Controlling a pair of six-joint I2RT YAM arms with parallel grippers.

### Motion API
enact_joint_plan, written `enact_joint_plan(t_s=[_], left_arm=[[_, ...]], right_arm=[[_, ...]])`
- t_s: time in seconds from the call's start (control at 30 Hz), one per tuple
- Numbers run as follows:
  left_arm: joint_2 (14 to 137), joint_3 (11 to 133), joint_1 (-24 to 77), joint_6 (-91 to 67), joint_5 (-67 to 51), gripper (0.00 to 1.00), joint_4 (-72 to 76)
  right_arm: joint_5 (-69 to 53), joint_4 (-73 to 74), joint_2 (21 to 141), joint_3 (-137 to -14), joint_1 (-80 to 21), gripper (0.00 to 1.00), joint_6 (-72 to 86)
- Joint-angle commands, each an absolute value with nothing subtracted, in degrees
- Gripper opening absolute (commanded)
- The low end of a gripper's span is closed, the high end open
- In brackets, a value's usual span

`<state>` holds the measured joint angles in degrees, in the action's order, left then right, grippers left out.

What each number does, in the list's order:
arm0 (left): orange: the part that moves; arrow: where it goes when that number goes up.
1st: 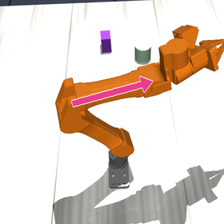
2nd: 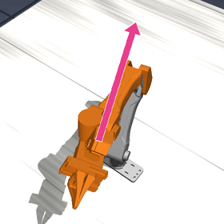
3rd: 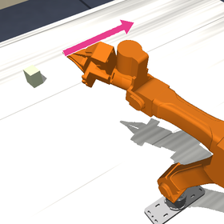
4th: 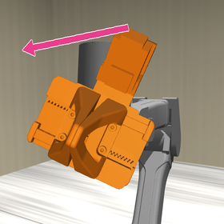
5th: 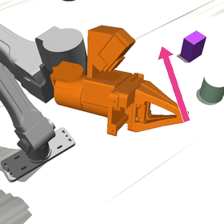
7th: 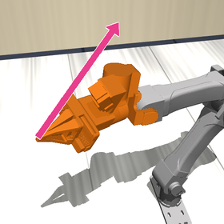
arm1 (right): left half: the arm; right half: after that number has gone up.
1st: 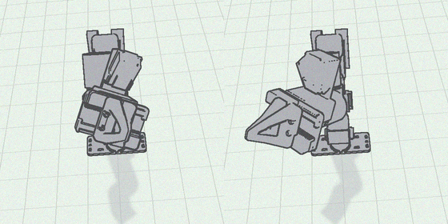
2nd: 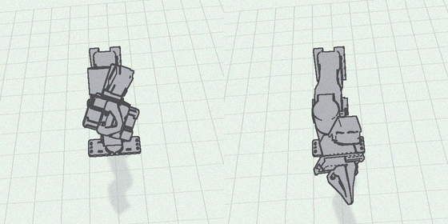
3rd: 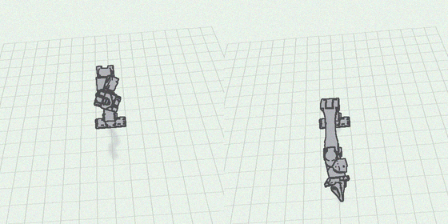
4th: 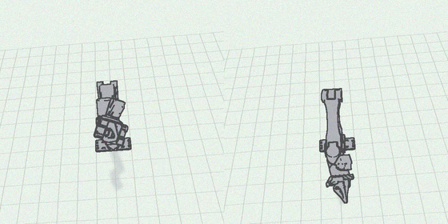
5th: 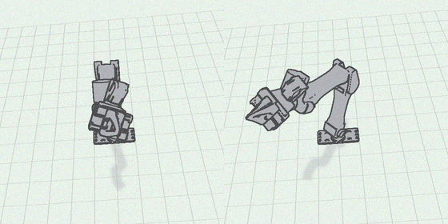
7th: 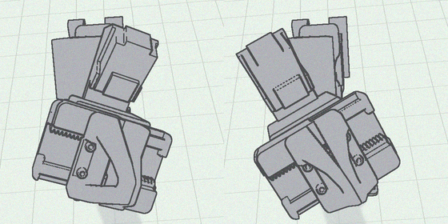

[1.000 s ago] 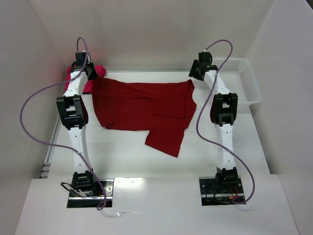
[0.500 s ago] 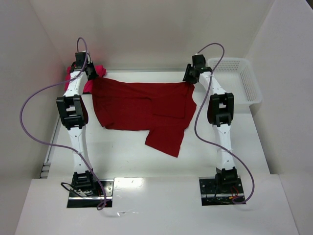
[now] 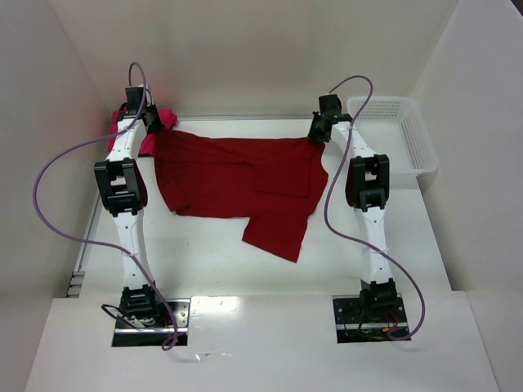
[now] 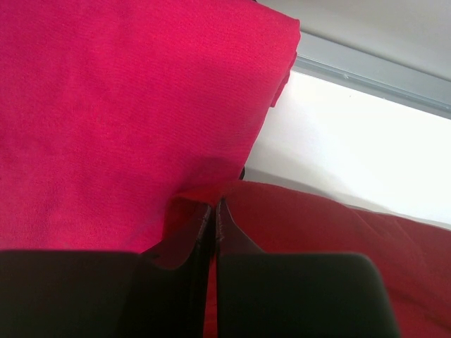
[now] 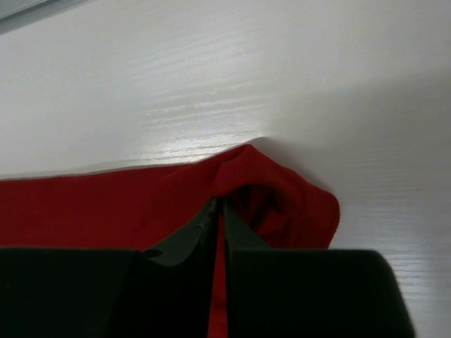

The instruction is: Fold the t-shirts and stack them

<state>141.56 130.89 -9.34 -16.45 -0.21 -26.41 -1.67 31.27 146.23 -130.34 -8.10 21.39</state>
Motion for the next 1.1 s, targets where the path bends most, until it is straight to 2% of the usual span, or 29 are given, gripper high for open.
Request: enact_joint_plan(t_s=[0.0,0.13,0.63,0.77,0.83,0.87,0.9,0.93,1.0,1.03,1.07], left_arm=[[142.73,132.8,-9.76,-15.47,-1.05,0.07,-25.75],[142.73,132.8,-9.76,-15.47,-1.05,0.07,-25.75],[142.73,133.32,-10.28,-14.94,-0.53,0.07,-25.75],[142.73,133.33,-10.28,-14.94,-0.53,0.14,-26.36],[142.12,133.33,-10.28,-14.94,-0.53,0.25,-27.06],[141.6,133.33,-10.28,-14.94,-0.53,0.35,-27.07],[141.07,132.81,-10.28,-14.94,-0.01,0.38,-27.59],[141.06,132.8,-10.28,-14.94,0.0,0.42,-27.6],[139.32,132.8,-10.28,-14.94,0.0,0.51,-29.08],[138.61,132.19,-10.28,-14.94,-0.61,0.59,-29.7],[137.82,131.58,-10.28,-14.42,-1.14,0.62,-30.23]], right_arm=[[2.89,32.08,145.63,-129.12,-8.0,0.08,21.36],[5.44,32.6,145.63,-129.11,-8.0,0.01,20.65],[8.0,33.66,141.24,-122.17,-6.24,0.0,20.65],[8.0,33.66,140.19,-121.55,-6.24,0.0,20.65],[8.0,33.66,139.66,-121.55,-6.24,0.11,20.65],[8.0,33.66,138.88,-121.55,-6.24,0.21,20.65],[7.13,33.66,138.87,-121.55,-6.24,0.35,20.65],[6.25,32.88,138.17,-121.55,-6.24,0.62,20.65],[4.32,31.47,136.85,-122.16,-6.24,0.76,20.13],[2.04,31.46,136.85,-123.04,-6.24,0.94,20.13],[0.72,31.46,136.15,-124.0,-6.24,0.98,20.13]])
